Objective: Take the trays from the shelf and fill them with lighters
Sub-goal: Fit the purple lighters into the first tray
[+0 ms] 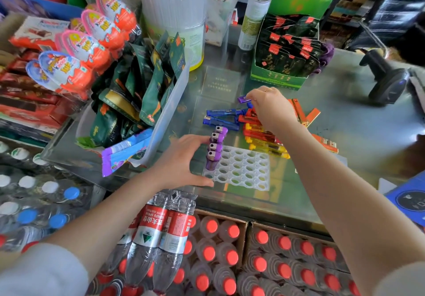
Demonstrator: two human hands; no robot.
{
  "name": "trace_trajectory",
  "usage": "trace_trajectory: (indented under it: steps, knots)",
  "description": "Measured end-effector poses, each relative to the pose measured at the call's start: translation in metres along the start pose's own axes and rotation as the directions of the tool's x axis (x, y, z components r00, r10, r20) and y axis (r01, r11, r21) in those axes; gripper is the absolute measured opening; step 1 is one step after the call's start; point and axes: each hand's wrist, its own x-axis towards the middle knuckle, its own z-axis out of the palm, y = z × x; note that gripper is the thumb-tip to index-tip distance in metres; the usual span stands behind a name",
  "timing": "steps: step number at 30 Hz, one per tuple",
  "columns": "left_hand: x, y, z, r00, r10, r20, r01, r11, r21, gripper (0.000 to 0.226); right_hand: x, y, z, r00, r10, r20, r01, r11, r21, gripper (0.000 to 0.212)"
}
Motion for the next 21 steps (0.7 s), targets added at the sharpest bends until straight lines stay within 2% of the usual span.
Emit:
trace_trajectory:
  steps: [3, 6, 11, 14, 16, 18, 21]
  knots:
    - [0.0, 0.001, 0.0, 1.0, 0.012, -0.01, -0.013, 1.0, -0.021, 0.086, 0.02, 0.001, -0.003, 0.992, 0.026, 0.125, -0.014, 0.996, -0.092, 0.047]
    - [0.0, 0.002, -0.001, 1.0, 0.014, -0.017, -0.015, 0.999, -0.03, 0.083, 0.035, 0.003, -0.004, 0.981, 0.049, 0.189, -0.013, 0.982, -0.187, 0.046]
    - [0.001, 0.002, -0.001, 1.0, 0.002, 0.002, -0.002, 1.0, -0.006, 0.082, 0.053, 0.002, 0.0, 0.976, 0.05, 0.214, 0.007, 0.966, -0.257, 0.027]
    - [0.001, 0.002, -0.001, 1.0, -0.003, 0.005, 0.003, 1.0, -0.003, 0.082, 0.052, -0.005, 0.0, 0.983, -0.034, 0.183, 0.084, 0.959, -0.271, 0.026]
    - [0.001, 0.002, 0.0, 1.0, -0.013, 0.006, 0.013, 1.0, -0.002, 0.083, 0.041, -0.013, -0.004, 0.994, -0.073, 0.078, 0.087, 0.979, -0.183, 0.025]
    - [0.001, 0.002, 0.0, 1.0, -0.02, 0.009, 0.02, 1.0, 0.002, 0.085, 0.021, -0.021, -0.01, 0.997, -0.033, -0.07, 0.036, 0.998, 0.046, 0.024]
    - [0.001, 0.005, 0.001, 1.0, -0.014, 0.001, 0.014, 0.999, 0.029, 0.089, -0.023, -0.028, -0.016, 0.977, 0.059, -0.206, 0.025, 0.924, 0.383, 0.021]
